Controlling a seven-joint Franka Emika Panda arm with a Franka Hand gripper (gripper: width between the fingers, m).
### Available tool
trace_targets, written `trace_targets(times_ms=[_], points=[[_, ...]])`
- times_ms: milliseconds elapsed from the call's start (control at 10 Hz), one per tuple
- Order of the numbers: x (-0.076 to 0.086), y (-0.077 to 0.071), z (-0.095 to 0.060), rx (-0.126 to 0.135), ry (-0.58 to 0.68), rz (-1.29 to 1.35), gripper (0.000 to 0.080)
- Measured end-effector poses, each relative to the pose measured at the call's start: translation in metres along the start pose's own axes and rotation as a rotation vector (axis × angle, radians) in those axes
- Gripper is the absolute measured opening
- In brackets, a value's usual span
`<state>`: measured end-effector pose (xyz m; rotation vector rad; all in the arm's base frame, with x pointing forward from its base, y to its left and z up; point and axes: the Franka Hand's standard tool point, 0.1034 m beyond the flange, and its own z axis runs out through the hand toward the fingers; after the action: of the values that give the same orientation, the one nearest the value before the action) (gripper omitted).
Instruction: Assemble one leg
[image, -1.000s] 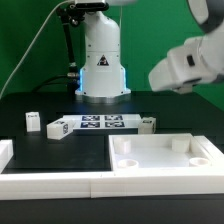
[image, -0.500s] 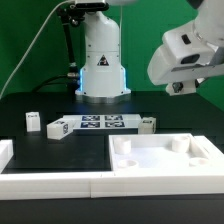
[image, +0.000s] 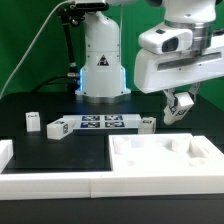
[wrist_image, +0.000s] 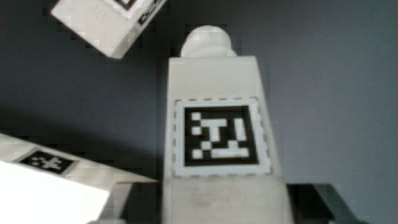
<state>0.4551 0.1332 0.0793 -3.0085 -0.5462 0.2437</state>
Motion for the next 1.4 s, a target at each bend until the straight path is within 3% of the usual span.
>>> trace_targets(times_ms=[300,500,600,700,1000,1200,1400], points=[[0.004,0.007,-0.006,-0.041,0.235,0.009,0.0292],[0.011,0.02,-0.028,-0.067,0.348,0.011,0.0292],[0.018,0.028,-0.04,-0.098,0.463,0.001,0.0292],[0.014,0.031,-0.035,-0.118,0.541,0.001,0.0292],[0.013,0.031,-0.03,-0.115,0.53,0.002,0.0292],[0.03,0.043,-0.034,-0.108,0.508,0.008,0.0292],[0.059,0.054,-0.047,-0.101,0.52,0.023,0.0292]])
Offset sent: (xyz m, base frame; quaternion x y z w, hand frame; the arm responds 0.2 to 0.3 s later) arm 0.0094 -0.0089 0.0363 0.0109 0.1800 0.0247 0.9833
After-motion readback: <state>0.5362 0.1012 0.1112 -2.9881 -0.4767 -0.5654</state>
